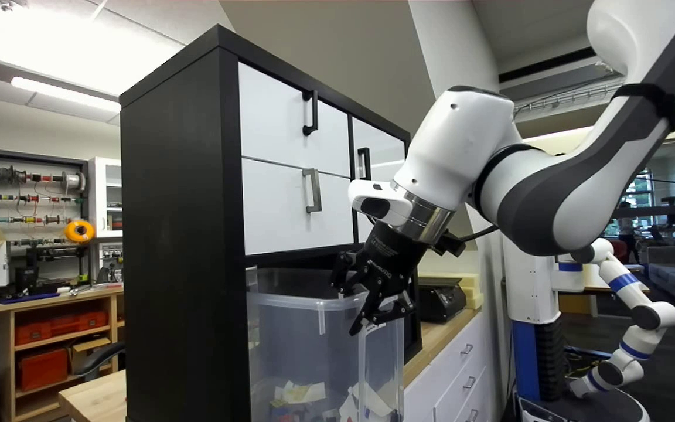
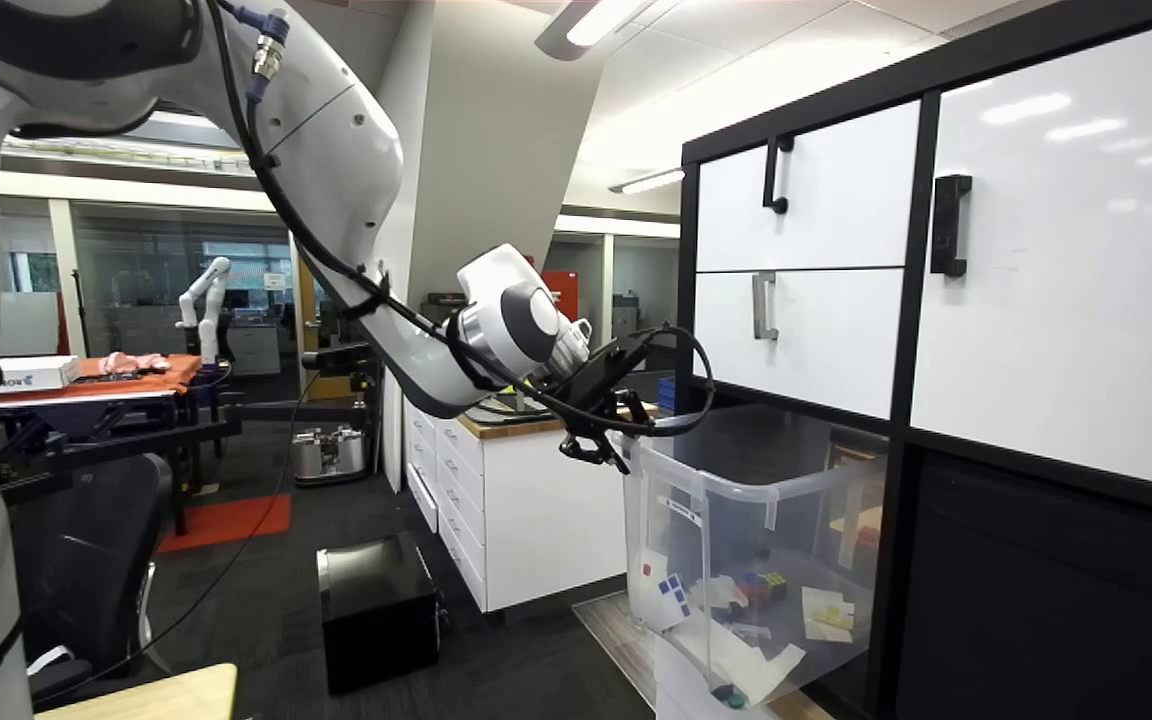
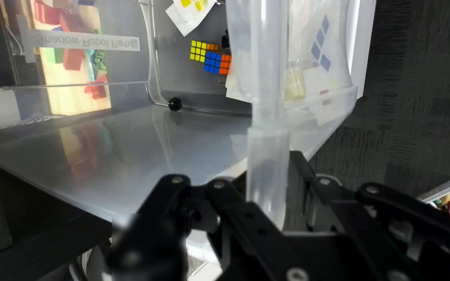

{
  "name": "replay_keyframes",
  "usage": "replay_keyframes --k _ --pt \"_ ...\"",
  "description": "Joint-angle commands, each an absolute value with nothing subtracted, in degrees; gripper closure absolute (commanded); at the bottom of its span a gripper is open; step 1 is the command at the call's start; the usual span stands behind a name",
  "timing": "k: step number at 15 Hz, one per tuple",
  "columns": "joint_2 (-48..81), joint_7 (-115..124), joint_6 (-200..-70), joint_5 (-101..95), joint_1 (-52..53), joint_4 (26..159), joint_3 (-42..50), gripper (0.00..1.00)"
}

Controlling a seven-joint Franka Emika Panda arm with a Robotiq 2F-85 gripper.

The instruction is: Pull out the storage box

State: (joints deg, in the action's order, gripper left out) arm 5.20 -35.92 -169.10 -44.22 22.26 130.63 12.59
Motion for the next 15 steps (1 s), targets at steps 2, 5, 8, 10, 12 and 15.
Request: replay_keyframes --k 2,5,8,10,12,15 --pt "-1.6 -33.6 -168.0 -47.8 22.6 135.4 13.1 0.96" --pt "-2.6 -31.4 -167.1 -50.0 22.5 135.9 12.9 0.58" --pt "-3.4 -29.3 -167.2 -52.2 22.3 135.1 12.6 0.39" --pt "-4.2 -28.5 -167.4 -53.1 22.2 135.0 12.4 0.26" --pt "-4.7 -27.5 -167.4 -53.9 22.2 134.8 12.2 0.15" --pt "-5.4 -26.2 -165.3 -53.4 22.4 134.5 11.7 0.0"
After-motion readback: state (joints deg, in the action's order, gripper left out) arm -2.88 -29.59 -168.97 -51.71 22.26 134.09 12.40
